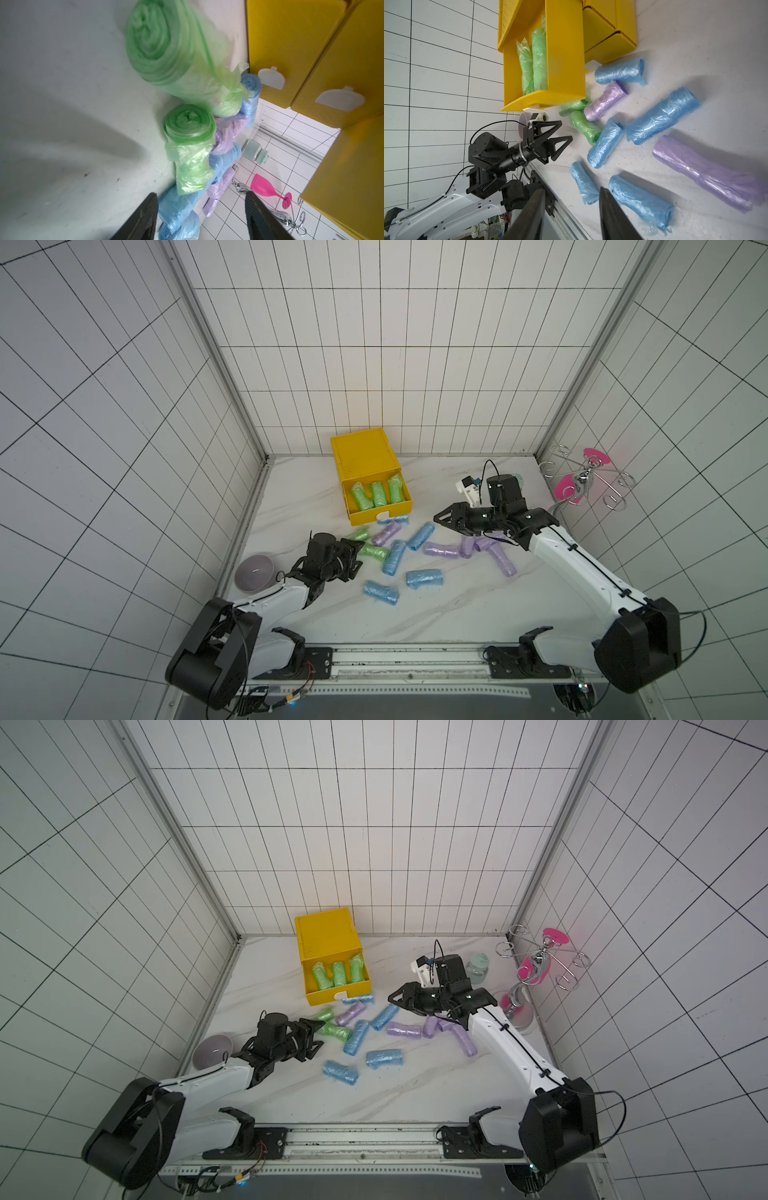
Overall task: Sort the rolls of trash bags by color and place them into the drawer
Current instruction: Pick up the roll of trash bags from the center of the board.
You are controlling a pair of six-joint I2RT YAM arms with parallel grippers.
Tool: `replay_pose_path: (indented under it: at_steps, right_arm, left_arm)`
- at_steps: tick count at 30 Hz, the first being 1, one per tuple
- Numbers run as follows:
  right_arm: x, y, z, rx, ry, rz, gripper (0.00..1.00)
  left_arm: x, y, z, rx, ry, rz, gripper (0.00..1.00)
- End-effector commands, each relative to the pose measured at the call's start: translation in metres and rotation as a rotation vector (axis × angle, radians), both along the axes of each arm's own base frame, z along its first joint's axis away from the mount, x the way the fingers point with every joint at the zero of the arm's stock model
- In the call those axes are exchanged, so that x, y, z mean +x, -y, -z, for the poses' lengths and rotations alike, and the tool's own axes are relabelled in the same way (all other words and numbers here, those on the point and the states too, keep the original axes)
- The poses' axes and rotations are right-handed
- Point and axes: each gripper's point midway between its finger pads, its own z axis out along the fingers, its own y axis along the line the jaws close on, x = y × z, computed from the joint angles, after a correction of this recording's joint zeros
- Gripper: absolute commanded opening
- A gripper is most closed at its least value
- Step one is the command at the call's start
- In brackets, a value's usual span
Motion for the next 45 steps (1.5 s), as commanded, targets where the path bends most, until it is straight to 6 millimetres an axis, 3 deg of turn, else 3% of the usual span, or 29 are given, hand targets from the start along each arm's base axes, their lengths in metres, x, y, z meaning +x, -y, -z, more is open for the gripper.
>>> replay_pose_path:
  at_steps: [1,16,24,29,37,45]
  right_arm:
    - [-0.004,0.002,0.001,0.012,0.012,-0.011,0.45]
    - [-0.012,0.007,0.006,0.034,-0.009,-0.035,0.45]
    - [-0.012,0.010,0.011,0.035,-0.019,-0.032,0.44]
    - [-0.012,0.011,0.012,0.038,-0.024,-0.033,0.44]
    - [-0.012,0.012,0.011,0.042,-0.023,-0.029,0.44]
    - [-0.010,0.012,0.006,0.038,-0.012,-0.023,0.43]
  left_arm:
    - [0.012,0.007,-0.001,-0.003,0.016,-0.043,0.65]
    - [0.022,0.024,0.028,0.026,0.030,-0.112,0.60]
    - [0.017,0.025,0.056,0.005,-0.023,-0.138,0.36]
    - [0.016,0.028,0.063,-0.027,-0.024,-0.146,0.16]
    - [0.005,0.022,0.043,-0.016,0.004,-0.143,0.11]
    - [-0.013,0.010,-0.004,0.092,0.043,-0.046,0.07]
